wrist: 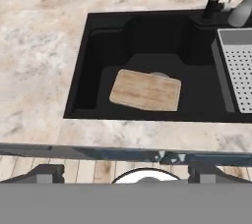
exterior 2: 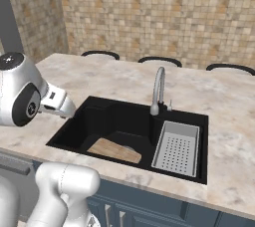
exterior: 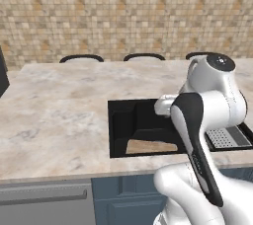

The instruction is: Move the cutting board and knife to the sink. Then move spray from the cabinet to the counter.

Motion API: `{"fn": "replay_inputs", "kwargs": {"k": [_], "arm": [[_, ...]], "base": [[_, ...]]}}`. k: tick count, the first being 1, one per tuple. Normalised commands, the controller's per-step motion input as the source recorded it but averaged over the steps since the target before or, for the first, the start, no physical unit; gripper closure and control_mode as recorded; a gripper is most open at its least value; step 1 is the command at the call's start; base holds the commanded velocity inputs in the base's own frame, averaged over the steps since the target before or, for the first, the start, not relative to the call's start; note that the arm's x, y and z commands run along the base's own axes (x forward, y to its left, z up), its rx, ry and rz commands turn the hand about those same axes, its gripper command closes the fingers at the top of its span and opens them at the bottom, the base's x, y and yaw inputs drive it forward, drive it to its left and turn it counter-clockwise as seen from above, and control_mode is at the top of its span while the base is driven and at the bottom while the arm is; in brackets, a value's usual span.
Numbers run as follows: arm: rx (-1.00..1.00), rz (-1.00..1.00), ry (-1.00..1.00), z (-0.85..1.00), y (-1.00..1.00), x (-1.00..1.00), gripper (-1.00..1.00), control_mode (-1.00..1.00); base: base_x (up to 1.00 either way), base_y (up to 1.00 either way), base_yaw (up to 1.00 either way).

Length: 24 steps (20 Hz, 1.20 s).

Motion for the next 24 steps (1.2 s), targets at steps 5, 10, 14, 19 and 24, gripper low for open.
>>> {"fn": "replay_inputs", "kwargs": {"k": [5,10,14,19,24], "arm": [[0.0,0.03,0.23,-0.32,0.0,-0.79,-1.0,-1.0],[0.0,0.0,0.05,-0.02,0.0,-0.09,-1.0,-1.0],[0.0,0.0,0.0,0.0,0.0,0.0,-1.0,-1.0],[0.0,0.0,0.0,0.0,0.0,-0.01,-1.0,-1.0],[0.0,0.0,0.0,0.0,0.0,0.0,-1.0,1.0]], "base": [[0.0,0.0,0.0],[0.0,0.0,0.0],[0.0,0.0,0.0],[0.0,0.0,0.0],[-0.87,0.63,0.11]]}}
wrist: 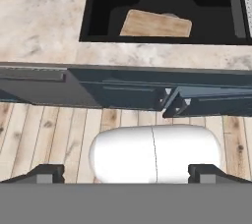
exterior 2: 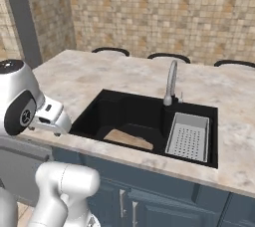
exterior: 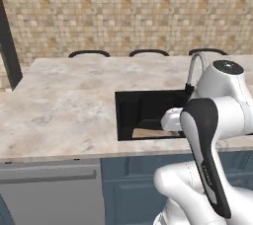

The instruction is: Move the cutting board and knife to the sink. Then move spray from the cabinet to the counter.

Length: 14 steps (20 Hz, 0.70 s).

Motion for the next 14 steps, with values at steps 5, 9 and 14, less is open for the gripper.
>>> {"fn": "replay_inputs", "kwargs": {"k": [5,9,14], "arm": [[0.0,0.0,0.0,0.0,0.0,0.0,-1.0,1.0],[0.0,0.0,0.0,0.0,0.0,0.0,-1.0,1.0],[0.0,0.0,0.0,0.0,0.0,0.0,-1.0,1.0]], "base": [[-0.72,1.0,0.36],[0.34,0.93,0.6],[0.53,0.37,0.83]]}}
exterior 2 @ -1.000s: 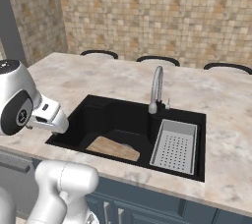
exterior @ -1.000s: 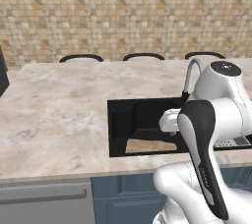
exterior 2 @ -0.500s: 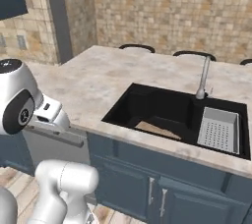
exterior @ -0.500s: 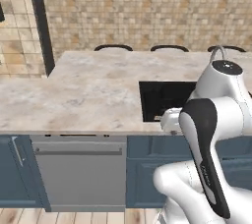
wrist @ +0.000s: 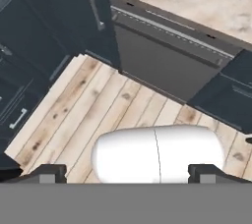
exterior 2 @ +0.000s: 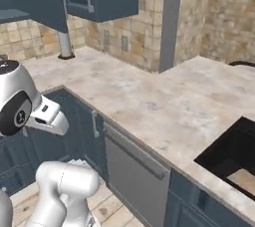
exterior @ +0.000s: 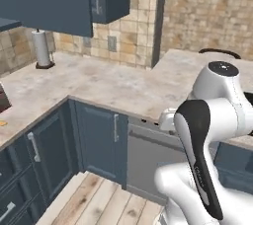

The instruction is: Move the cutting board and knife to the sink. Then move spray from the cabinet to the counter.

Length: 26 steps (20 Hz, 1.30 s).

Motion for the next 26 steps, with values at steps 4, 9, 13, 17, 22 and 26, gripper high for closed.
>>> {"fn": "replay_inputs", "kwargs": {"k": [4,9,13,17,22,26], "arm": [[0.0,0.0,0.0,0.0,0.0,0.0,-1.0,1.0],[0.0,0.0,0.0,0.0,0.0,0.0,-1.0,1.0],[0.0,0.0,0.0,0.0,0.0,0.0,-1.0,1.0],[0.0,0.0,0.0,0.0,0.0,0.0,-1.0,1.0],[0.0,0.0,0.0,0.0,0.0,0.0,-1.0,1.0],[0.0,0.0,0.0,0.0,0.0,0.0,-1.0,1.0]], "base": [[0.62,0.11,0.86],[0.67,0.17,0.82],[0.77,0.15,0.8],[1.0,0.0,0.59],[1.0,-0.26,0.31],[0.66,-0.25,0.24]]}}
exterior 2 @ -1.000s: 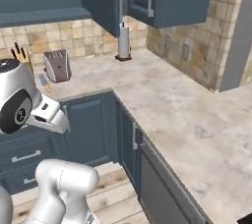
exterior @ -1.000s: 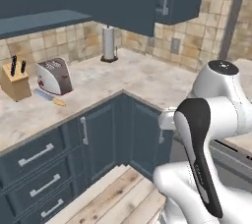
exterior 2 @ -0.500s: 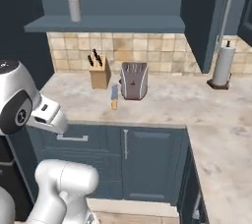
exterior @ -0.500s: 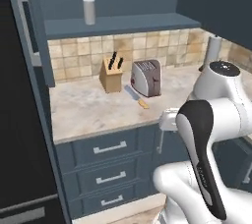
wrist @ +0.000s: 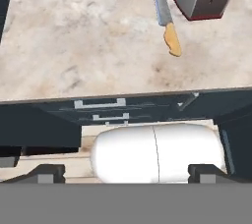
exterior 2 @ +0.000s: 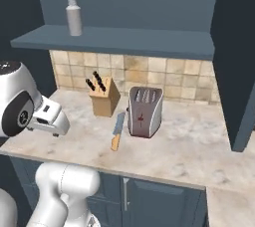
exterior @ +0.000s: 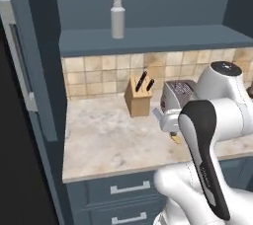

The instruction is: Move the cutting board and knife to the sink. Then move spray from the cabinet to the counter.

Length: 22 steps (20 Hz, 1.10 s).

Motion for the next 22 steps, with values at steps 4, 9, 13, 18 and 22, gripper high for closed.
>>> {"fn": "replay_inputs", "kwargs": {"k": [4,9,13,18,22], "arm": [[0.0,0.0,0.0,0.0,0.0,0.0,-1.0,1.0],[0.0,0.0,0.0,0.0,0.0,0.0,-1.0,1.0],[0.0,0.0,0.0,0.0,0.0,0.0,-1.0,1.0],[0.0,0.0,0.0,0.0,0.0,0.0,-1.0,1.0],[0.0,0.0,0.0,0.0,0.0,0.0,-1.0,1.0]], "base": [[0.34,-0.73,0.21],[0.07,-1.0,0.12],[0.3,-0.32,0.03],[0.57,0.23,-0.03],[0.71,0.63,-0.18]]}}
